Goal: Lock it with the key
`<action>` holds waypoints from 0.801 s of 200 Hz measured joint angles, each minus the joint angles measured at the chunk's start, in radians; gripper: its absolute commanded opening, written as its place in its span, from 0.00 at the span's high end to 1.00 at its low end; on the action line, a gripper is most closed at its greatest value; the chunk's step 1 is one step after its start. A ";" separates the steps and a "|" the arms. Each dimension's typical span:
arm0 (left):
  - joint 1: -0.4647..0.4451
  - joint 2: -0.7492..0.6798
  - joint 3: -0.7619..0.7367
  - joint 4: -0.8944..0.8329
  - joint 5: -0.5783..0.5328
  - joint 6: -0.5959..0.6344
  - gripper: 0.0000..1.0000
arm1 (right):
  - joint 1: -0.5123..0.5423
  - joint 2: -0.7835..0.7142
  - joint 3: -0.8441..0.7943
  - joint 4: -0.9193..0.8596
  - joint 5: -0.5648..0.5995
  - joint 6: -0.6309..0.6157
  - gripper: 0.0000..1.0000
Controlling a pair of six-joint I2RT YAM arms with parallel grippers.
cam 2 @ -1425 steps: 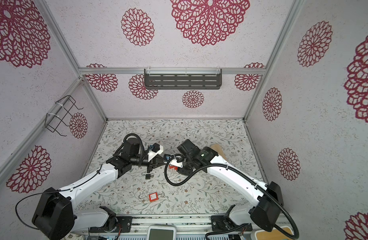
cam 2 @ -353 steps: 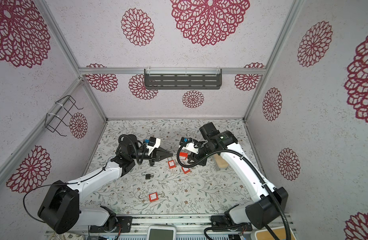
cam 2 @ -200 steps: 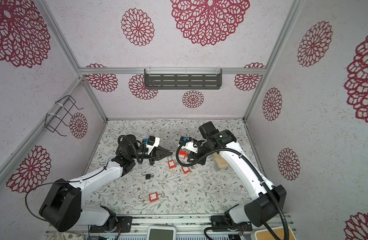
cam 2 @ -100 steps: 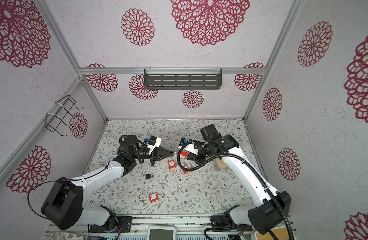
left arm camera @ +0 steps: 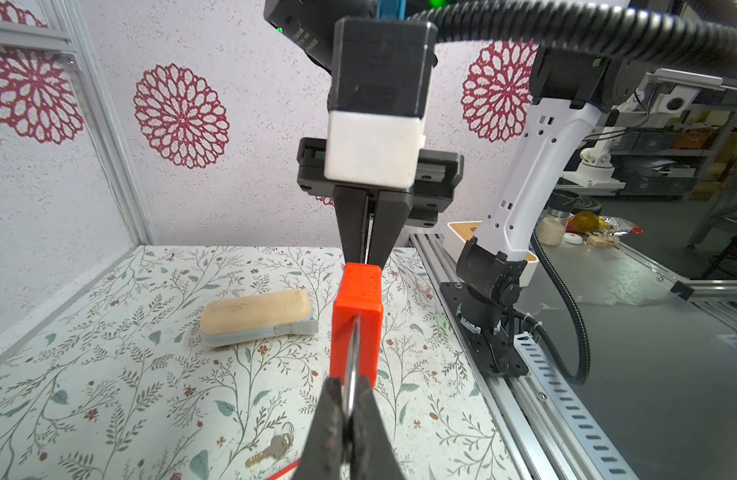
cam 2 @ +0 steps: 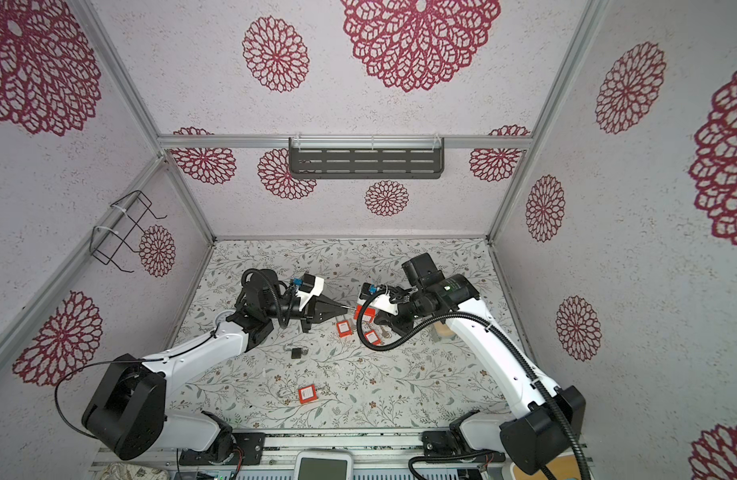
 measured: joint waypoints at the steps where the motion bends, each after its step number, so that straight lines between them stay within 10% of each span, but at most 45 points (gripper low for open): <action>1: 0.000 0.000 0.001 -0.003 0.001 0.002 1.00 | 0.000 0.000 0.000 0.000 0.000 0.000 1.00; 160: 0.019 -0.074 0.049 -0.353 0.013 0.225 1.00 | 0.009 -0.059 -0.158 0.135 -0.080 0.000 1.00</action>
